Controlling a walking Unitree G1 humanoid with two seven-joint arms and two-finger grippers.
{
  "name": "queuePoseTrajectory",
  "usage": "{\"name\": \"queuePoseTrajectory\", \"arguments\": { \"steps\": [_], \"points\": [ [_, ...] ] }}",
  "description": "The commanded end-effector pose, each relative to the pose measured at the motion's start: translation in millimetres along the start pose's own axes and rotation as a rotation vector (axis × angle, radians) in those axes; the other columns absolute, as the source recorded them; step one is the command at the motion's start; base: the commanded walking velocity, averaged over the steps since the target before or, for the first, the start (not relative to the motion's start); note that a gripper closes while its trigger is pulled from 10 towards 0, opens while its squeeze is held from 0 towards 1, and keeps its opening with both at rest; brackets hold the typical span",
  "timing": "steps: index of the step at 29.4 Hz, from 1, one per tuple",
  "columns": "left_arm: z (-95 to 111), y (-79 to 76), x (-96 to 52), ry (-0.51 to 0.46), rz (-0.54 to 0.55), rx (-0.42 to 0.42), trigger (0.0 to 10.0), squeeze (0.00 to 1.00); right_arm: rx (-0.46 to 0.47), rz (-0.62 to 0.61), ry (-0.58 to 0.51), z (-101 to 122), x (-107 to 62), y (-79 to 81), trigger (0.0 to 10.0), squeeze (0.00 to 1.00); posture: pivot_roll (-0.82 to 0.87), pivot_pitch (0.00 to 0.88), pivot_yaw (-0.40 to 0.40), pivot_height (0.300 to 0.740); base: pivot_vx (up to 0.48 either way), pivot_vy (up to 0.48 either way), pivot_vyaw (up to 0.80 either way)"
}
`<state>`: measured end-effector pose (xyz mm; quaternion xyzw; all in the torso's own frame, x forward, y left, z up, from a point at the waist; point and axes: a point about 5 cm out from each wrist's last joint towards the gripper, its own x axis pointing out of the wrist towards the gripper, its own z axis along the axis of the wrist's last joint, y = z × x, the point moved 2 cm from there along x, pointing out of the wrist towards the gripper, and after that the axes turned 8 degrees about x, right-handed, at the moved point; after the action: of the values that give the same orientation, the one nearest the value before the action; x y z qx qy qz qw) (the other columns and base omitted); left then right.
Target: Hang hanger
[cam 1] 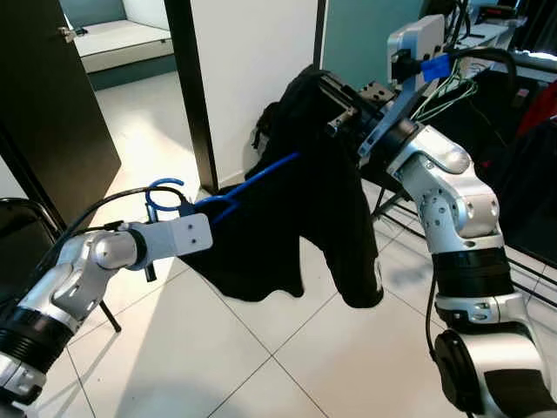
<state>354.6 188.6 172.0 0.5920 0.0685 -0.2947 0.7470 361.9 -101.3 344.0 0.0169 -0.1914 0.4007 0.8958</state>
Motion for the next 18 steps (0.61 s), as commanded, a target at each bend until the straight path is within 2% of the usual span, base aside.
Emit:
{"name": "queuePoseTrajectory", "arguments": {
  "steps": [1, 2, 4, 6, 7, 9, 10, 12, 14, 15, 16, 18],
  "points": [
    [0.5, -13.3, 5.6, 0.022, -0.057, 0.024, 0.0, 0.00, -0.089, 0.099, -0.019, 9.2, 9.5, 20.5, 0.0, 0.00, 0.03, 0.000, 0.030, 0.735, 0.000, 0.000, 0.00],
    [-1.1, -11.5, 5.0, 0.029, -0.045, 0.011, 0.0, 0.00, -0.115, 0.100, 0.031, -0.5, 6.6, 19.7, 0.0, 0.00, 0.03, 0.000, 0.026, 0.735, 0.000, 0.000, 0.00],
    [-2.4, -10.2, 4.7, 0.034, -0.037, 0.002, 0.0, 0.00, -0.128, 0.100, 0.064, -6.9, 4.4, 19.1, 0.0, 0.00, 0.03, 0.000, 0.026, 0.735, 0.000, 0.000, 0.00],
    [-15.8, -2.3, -1.4, 0.079, 0.005, -0.025, 0.0, 0.00, -0.141, 0.030, 0.163, -26.2, -9.9, 5.1, 0.0, 0.00, 0.03, 0.002, 0.027, 0.735, 0.000, 0.000, 0.00],
    [-15.8, -2.3, -1.4, 0.079, 0.005, -0.025, 0.0, 0.00, -0.141, 0.030, 0.163, -26.2, -9.9, 5.1, 0.0, 0.00, 0.03, 0.002, 0.027, 0.735, 0.000, 0.000, 0.00],
    [-33.9, 7.7, -10.6, 0.141, 0.063, -0.063, 0.0, 0.00, -0.140, -0.062, 0.219, -37.2, -25.3, -11.7, 0.0, 0.00, 0.03, 0.006, 0.030, 0.735, 0.000, 0.000, 0.00],
    [-33.9, 7.7, -10.6, 0.141, 0.063, -0.063, 0.0, 0.00, -0.140, -0.062, 0.219, -37.2, -25.3, -11.7, 0.0, 0.00, 0.03, 0.006, 0.030, 0.735, 0.000, 0.000, 0.00],
    [-51.5, 19.8, -21.2, 0.200, 0.147, -0.108, 0.0, 0.00, -0.125, -0.151, 0.250, -44.9, -39.9, -26.8, 0.0, 0.00, 0.03, 0.007, 0.032, 0.735, 0.000, 0.000, 0.00],
    [-56.9, 25.6, -25.6, 0.216, 0.190, -0.126, 0.0, 0.00, -0.120, -0.181, 0.263, -48.5, -45.8, -31.7, 0.0, 0.00, 0.03, 0.008, 0.033, 0.735, 0.000, 0.000, 0.00],
    [-60.1, 31.3, -29.2, 0.223, 0.232, -0.143, 0.0, 0.00, -0.111, -0.207, 0.274, -51.9, -50.5, -35.2, 0.7, 0.00, 0.03, 0.009, 0.034, 0.735, 0.000, 0.000, 0.00],
    [-60.1, 31.3, -29.2, 0.223, 0.232, -0.143, 0.0, 0.00, -0.111, -0.207, 0.274, -51.9, -50.5, -35.2, 0.7, 0.00, 0.03, 0.009, 0.034, 0.735, 0.000, 0.000, 0.00],
    [-61.2, 40.5, -33.9, 0.222, 0.297, -0.152, 0.0, 0.00, -0.086, -0.232, 0.282, -56.4, -55.8, -37.8, 3.7, 0.00, 0.03, 0.010, 0.034, 0.735, 0.000, 0.000, 0.00]
  ]
}}
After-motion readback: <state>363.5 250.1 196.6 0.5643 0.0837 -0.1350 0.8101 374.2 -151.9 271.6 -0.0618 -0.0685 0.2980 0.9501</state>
